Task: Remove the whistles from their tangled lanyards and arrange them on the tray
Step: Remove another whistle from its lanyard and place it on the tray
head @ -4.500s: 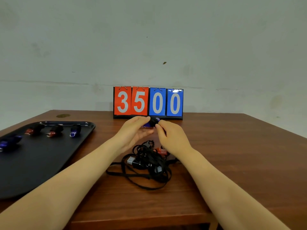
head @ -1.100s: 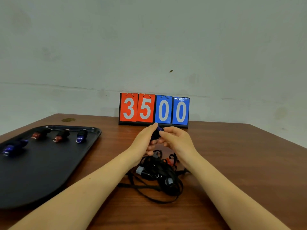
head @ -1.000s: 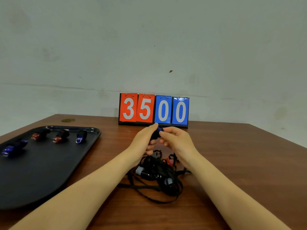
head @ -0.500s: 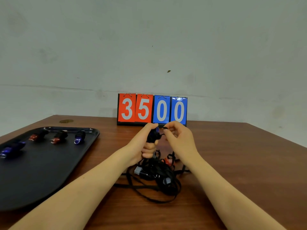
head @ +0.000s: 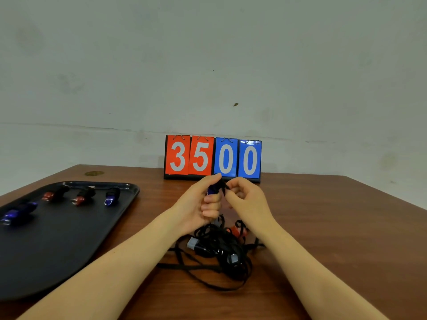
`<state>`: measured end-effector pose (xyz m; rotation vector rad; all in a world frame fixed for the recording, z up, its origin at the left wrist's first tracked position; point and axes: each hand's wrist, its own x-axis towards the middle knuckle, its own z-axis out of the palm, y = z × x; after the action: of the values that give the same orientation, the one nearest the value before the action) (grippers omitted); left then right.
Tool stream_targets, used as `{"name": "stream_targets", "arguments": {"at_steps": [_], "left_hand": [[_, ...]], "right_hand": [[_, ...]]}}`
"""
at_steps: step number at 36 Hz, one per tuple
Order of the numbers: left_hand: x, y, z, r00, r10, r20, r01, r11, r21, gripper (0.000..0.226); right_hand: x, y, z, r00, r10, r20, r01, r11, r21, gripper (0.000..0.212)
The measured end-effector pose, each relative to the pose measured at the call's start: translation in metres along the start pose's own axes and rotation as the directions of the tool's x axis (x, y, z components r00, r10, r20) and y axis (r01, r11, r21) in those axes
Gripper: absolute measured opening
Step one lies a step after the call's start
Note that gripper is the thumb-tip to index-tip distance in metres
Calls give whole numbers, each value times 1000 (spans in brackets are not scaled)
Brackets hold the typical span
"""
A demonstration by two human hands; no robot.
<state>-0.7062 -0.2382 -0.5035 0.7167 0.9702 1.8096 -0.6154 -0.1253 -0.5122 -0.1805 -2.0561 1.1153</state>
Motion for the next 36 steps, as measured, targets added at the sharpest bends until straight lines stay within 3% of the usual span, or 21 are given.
{"name": "stream_targets", "arguments": {"at_steps": [4, 8, 11, 14, 18, 21, 23, 25, 27, 29, 32, 36], "left_hand": [[3, -1, -1, 993, 59, -98, -58, 998, 13, 51], [5, -2, -2, 963, 141, -230, -104, 981, 165, 43], [4, -3, 0, 951, 158, -264, -112, 977, 181, 33], [4, -2, 1, 958, 123, -260, -109, 992, 65, 28], [1, 5, 1, 979, 37, -201, -83, 971, -225, 26], [-2, 6, 1, 980, -1, -198, -63, 948, -314, 24], [-1, 6, 0, 981, -9, -191, -62, 931, -361, 26], [-1, 8, 0, 979, -4, -202, -73, 925, -373, 29], [0, 10, 0, 977, -2, -214, -77, 931, -357, 28], [0, 8, -1, 978, -12, -208, -64, 934, -353, 24], [1, 5, -3, 977, -42, -208, -40, 925, -377, 26], [4, 5, -2, 974, -39, -223, -51, 922, -385, 24]], "right_hand": [[1, -1, 0, 1000, -16, -7, 16, 1000, -26, 13], [-1, -2, 0, 1000, -23, 14, 24, 999, -32, 14], [-2, -2, 1, 999, -16, 37, 17, 999, -50, 16], [-2, -1, 2, 998, 6, 64, 0, 997, -82, 17], [-3, 0, 3, 993, 54, 104, -41, 991, -126, 10], [-2, -1, 2, 991, 94, 92, -84, 990, -112, 10], [0, -3, 2, 983, 159, 87, -158, 987, -27, 11], [2, -5, 1, 962, 246, 122, -268, 939, 215, 13], [2, -8, -1, 942, 266, 207, -337, 763, 552, 15], [1, -12, -3, 930, 254, 264, -365, 577, 730, 17], [0, -14, -4, 918, 252, 305, -389, 434, 813, 16], [-1, -16, -2, 924, 239, 300, -379, 456, 805, 17]]}}
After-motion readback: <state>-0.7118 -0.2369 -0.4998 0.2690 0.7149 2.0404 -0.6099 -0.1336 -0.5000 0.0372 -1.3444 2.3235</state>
